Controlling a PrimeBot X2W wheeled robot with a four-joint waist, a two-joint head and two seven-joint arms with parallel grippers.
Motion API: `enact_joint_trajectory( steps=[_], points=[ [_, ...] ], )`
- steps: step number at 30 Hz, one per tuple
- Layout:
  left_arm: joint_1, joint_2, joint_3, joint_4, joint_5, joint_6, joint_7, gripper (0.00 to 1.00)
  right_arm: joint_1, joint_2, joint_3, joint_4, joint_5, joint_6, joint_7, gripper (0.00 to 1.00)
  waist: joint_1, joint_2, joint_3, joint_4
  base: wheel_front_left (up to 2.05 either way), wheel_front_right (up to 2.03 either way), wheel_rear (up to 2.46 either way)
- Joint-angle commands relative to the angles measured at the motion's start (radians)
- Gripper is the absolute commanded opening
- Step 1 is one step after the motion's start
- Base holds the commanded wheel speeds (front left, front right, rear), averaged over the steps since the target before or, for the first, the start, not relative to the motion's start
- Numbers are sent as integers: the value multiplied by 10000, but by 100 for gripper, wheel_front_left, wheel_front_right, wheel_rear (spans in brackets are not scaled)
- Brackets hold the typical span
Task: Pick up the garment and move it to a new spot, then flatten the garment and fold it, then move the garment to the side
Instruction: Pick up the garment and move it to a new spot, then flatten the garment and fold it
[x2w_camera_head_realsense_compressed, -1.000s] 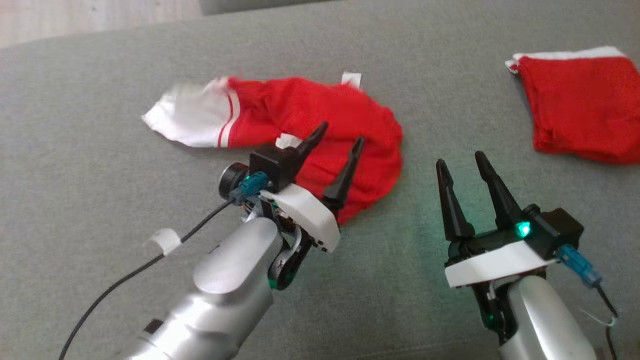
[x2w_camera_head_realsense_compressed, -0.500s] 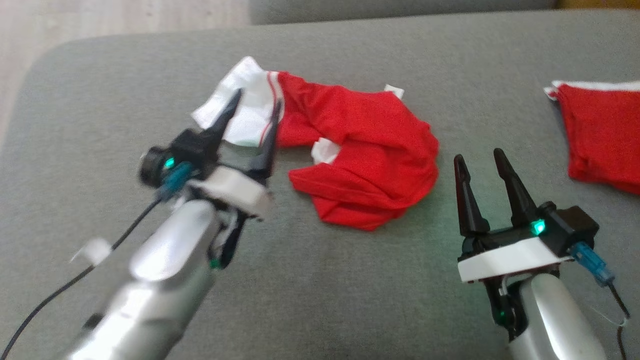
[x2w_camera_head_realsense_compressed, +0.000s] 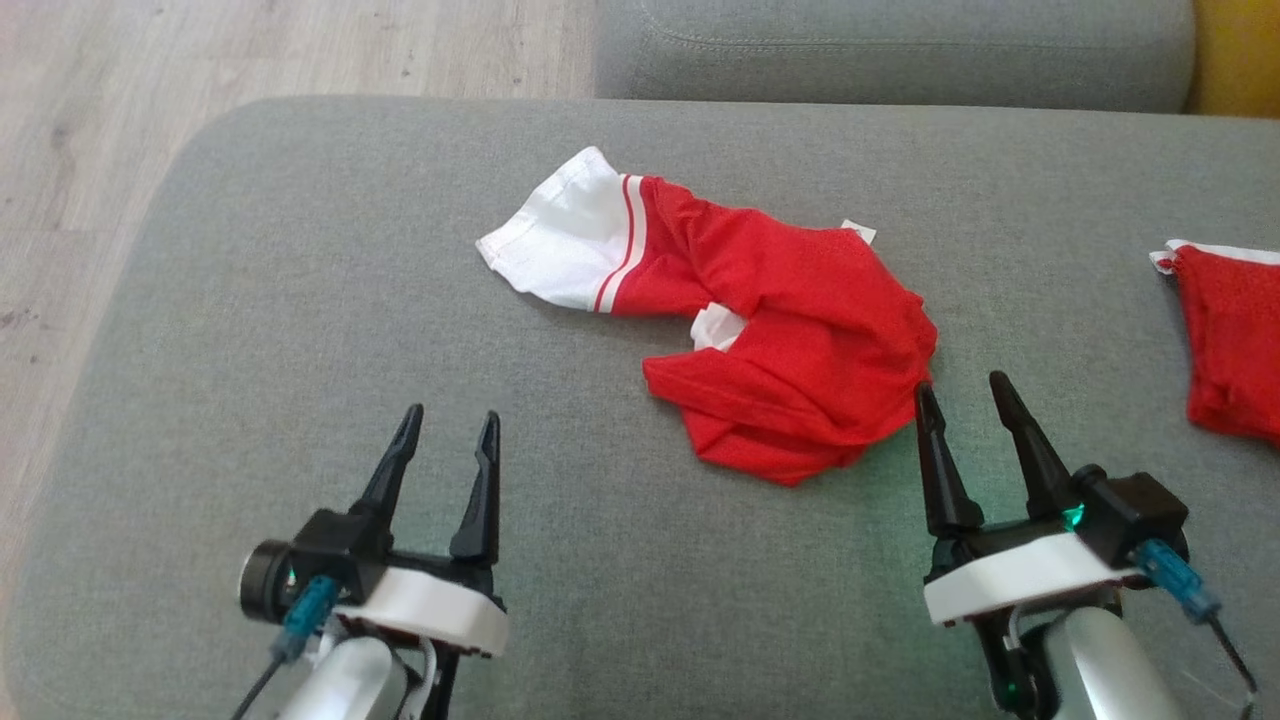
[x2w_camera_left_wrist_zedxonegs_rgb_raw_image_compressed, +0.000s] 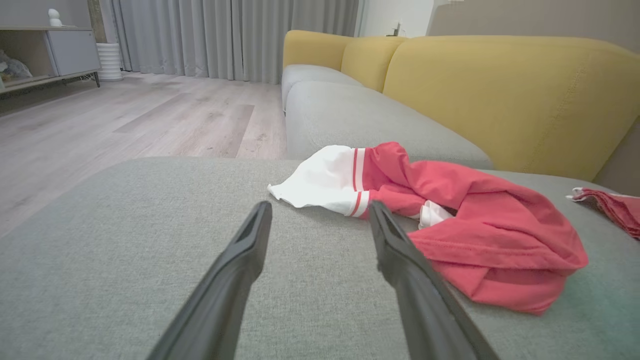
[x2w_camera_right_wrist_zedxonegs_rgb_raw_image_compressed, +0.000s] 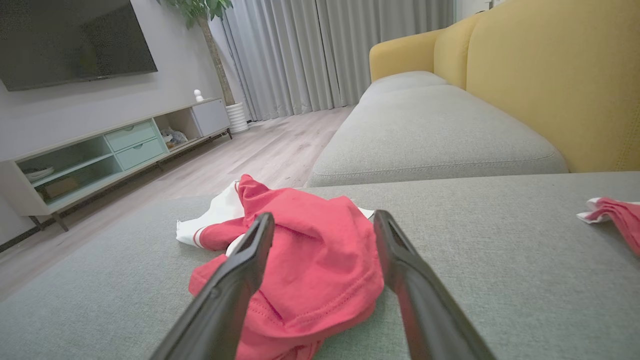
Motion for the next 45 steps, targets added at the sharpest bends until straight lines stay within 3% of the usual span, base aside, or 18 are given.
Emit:
enact_joint_trajectory(
  steps=[1, 11, 14, 27, 28, 29, 30, 40, 45],
  points=[
    [-272, -14, 619, -496, 262, 8, -94, 100, -65, -20, 250, -281, -95, -7, -107, 100, 1, 0, -31, 30, 0, 0, 0],
    [-71, -486, 1131, -533, 826, -414, -94, 100, -169, -20, 81, 85, -177, -7, -55, 100, 1, 0, 35, 83, 0, 0, 0],
    [-49, -642, 1215, -454, 950, -552, -94, 100, -451, -20, 32, 411, 275, -7, 59, 100, 1, 0, 203, 159, 0, 0, 0],
    [-340, -1143, 1475, -9, 1337, -1073, -95, 100, -1808, -20, -267, 2638, 1285, -7, 205, 100, 1, 0, 1018, 745, 0, 0, 0],
    [-338, -1164, 1505, 29, 1364, -1088, -95, 100, -1860, -20, -178, 2749, 1342, -7, 166, 89, 1, 0, 1033, 763, 0, 0, 0],
    [-339, -1186, 1538, 60, 1390, -1104, -95, 100, -1909, -20, -126, 2832, 1325, -7, 119, 40, 1, 0, 1041, 776, 0, 0, 0],
    [-340, -1209, 1573, 86, 1413, -1123, -95, 100, -1968, -20, -131, 2872, 1165, -7, 62, 0, 1, 0, 1042, 781, 0, 0, 0],
    [-201, -1492, 1740, 446, 1569, -1346, -95, 100, -2301, -20, -1150, 2168, -314, -7, -85, 0, 1, 0, 315, 864, 0, 0, 0],
    [29, -1609, 1815, 556, 1584, -1403, -95, 100, -3072, -220, -1566, 1645, -956, -7, 444, 0, 1, 0, -167, 1096, 0, 0, 0]
  ],
)
